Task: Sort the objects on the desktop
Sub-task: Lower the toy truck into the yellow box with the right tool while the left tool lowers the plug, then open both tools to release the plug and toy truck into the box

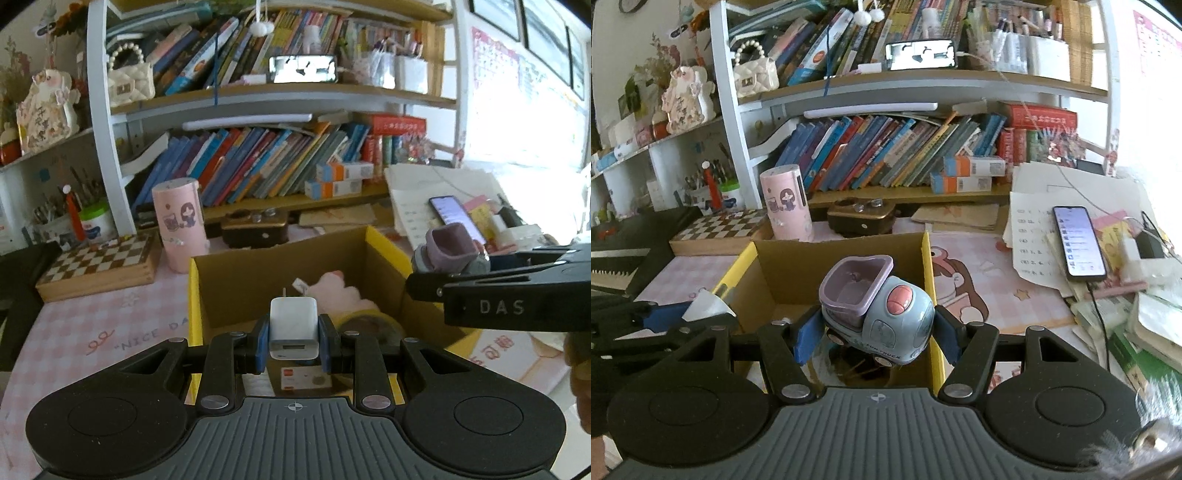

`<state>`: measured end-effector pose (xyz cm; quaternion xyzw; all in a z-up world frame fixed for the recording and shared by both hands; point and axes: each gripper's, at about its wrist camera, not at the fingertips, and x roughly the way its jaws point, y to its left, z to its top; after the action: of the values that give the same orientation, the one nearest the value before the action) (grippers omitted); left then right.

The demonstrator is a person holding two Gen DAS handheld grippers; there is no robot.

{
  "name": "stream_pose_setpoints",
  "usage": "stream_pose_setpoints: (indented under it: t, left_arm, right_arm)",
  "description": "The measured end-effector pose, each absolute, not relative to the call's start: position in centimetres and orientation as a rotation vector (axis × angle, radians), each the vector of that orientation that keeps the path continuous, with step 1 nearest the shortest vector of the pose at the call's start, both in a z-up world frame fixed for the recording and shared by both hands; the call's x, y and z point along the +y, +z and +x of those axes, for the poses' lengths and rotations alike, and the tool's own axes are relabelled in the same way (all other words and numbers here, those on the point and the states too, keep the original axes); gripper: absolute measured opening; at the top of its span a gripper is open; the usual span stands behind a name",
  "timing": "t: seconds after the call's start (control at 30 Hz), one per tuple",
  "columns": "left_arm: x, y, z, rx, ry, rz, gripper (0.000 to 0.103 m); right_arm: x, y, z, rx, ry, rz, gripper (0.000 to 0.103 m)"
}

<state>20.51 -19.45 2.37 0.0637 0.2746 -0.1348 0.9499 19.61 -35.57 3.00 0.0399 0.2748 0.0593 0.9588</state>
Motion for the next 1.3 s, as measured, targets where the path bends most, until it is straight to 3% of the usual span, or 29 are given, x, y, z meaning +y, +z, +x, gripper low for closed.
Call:
stream_pose_setpoints:
  t: [0.63, 1.03, 1.13, 1.2, 1.23, 1.3]
  left_arm:
    - [-20.1, -1.9, 24.3, 0.694, -0.214, 0.167, 0.025]
    - [-20.1, -1.5, 23.7, 0.63, -0.21, 0.17, 0.03]
    - [-20.0, -1.3, 23.3, 0.621, -0.196, 0.176, 0.042]
    - [-19.8, -1.2, 23.2, 0.624, -0.183, 0.184, 0.055]
    - [-19.8, -1.2, 23.2, 0.626, -0.17, 0.192, 0.07]
    - [-19.7, -1.2, 23.1, 0.613, -0.156, 0.204, 0.076]
  right_arm:
    - [-33.4, 0.1, 25.1, 0.673, 0.234, -0.039, 0.061]
    - [-32.0, 0.5, 27.9, 0.682, 0.289, -0.065, 0.061]
    - [-31.4, 0.7, 28.8, 0.688, 0.317, -0.071, 0.061]
    - [-31.0, 0.6, 29.5, 0.712, 0.341, -0.057, 0.061]
    - [-30.9, 0.4, 29.9, 0.735, 0.356, -0.042, 0.061]
    - [-30.4, 0.2, 30.4, 0.767, 0.377, -0.027, 0.061]
